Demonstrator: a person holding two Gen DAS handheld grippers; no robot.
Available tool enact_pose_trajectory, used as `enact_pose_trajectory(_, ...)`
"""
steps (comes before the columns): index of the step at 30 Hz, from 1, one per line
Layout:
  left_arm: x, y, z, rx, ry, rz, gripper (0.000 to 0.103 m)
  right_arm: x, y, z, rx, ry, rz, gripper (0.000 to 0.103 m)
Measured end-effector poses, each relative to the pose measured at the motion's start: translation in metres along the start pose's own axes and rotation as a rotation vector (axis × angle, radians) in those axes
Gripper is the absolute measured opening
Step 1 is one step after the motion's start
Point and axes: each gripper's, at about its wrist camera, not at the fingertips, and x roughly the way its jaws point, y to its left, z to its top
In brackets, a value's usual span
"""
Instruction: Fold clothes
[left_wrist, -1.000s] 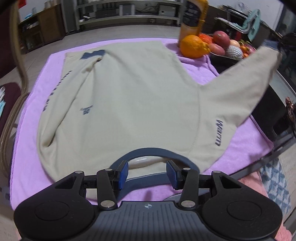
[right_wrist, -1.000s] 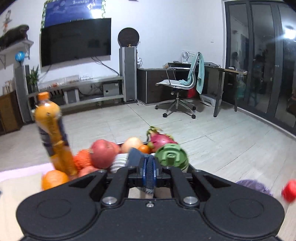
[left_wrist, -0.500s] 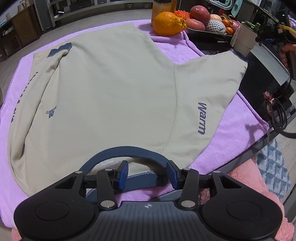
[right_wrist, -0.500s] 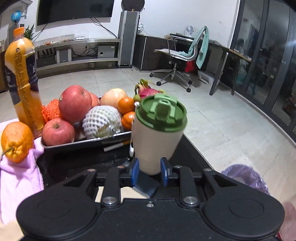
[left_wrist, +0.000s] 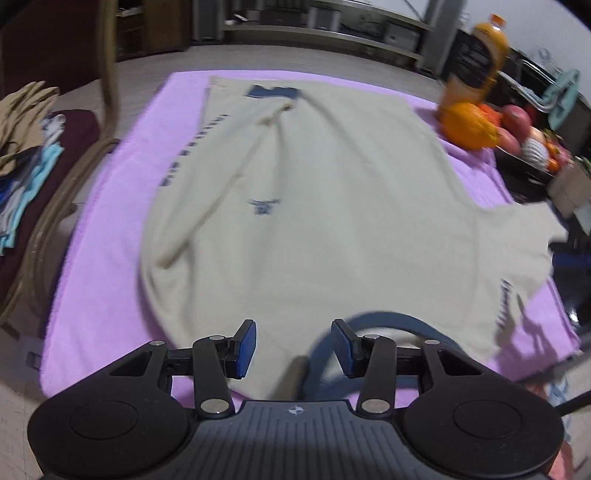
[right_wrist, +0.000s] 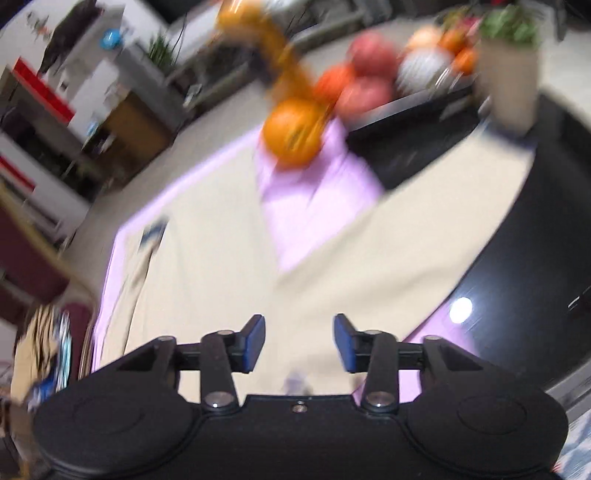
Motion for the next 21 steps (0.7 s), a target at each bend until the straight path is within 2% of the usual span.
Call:
enact_pose_trajectory(4, 0.032, -0.007, 0.004, 0.069, -0.012, 0.079, 0.037, 0.056, 0.038, -0.034, -0.076, 0.037, -0.045, 0.024)
enact_pose_trajectory(7, 0.049, -0.01, -0.012, 0.139, 0.063, 0.102, 0.039, 0.079, 0.065, -0.068, -0.26, 0.102, -0.149, 0.024)
enact_pose_trajectory(8, 0.043, -0.009, -0.019, 0.158, 0.048, 0.105, 0.039, 0.075, 0.067, -0.076, -0.298, 0.122, -0.163, 0.025)
enact_pose_trajectory(12, 0.017, 0.007, -0.038, 0.173, 0.096, 0.063, 0.039, 0.053, 0.068, -0.105, -0.412, 0.197, -0.197, 0.027)
enact_pose_trajectory(13, 0.011, 0.011, -0.043, 0.171, 0.106, 0.053, 0.038, 0.046, 0.066, -0.106, -0.401, 0.207, -0.206, 0.027)
enact_pose_trajectory(15, -0.002, 0.022, -0.051, 0.132, 0.11, 0.032, 0.035, 0.03, 0.067, -0.106, -0.378, 0.189, -0.2, 0.027)
enact_pose_trajectory(18, -0.026, 0.038, -0.053, 0.062, 0.044, -0.001, 0.035, 0.006, 0.076, -0.103, -0.351, 0.127, -0.133, 0.027)
enact_pose_trajectory(19, -0.031, 0.041, -0.05, 0.041, 0.022, -0.006, 0.035, 0.0, 0.081, -0.102, -0.345, 0.104, -0.114, 0.024)
enact_pose_trajectory(20, -0.036, 0.045, -0.047, 0.02, 0.001, -0.01, 0.035, -0.002, 0.086, -0.1, -0.349, 0.089, -0.095, 0.012)
enact_pose_trajectory(21, -0.04, 0.048, -0.045, 0.004, -0.016, -0.014, 0.035, -0.002, 0.092, -0.098, -0.356, 0.077, -0.076, 0.007)
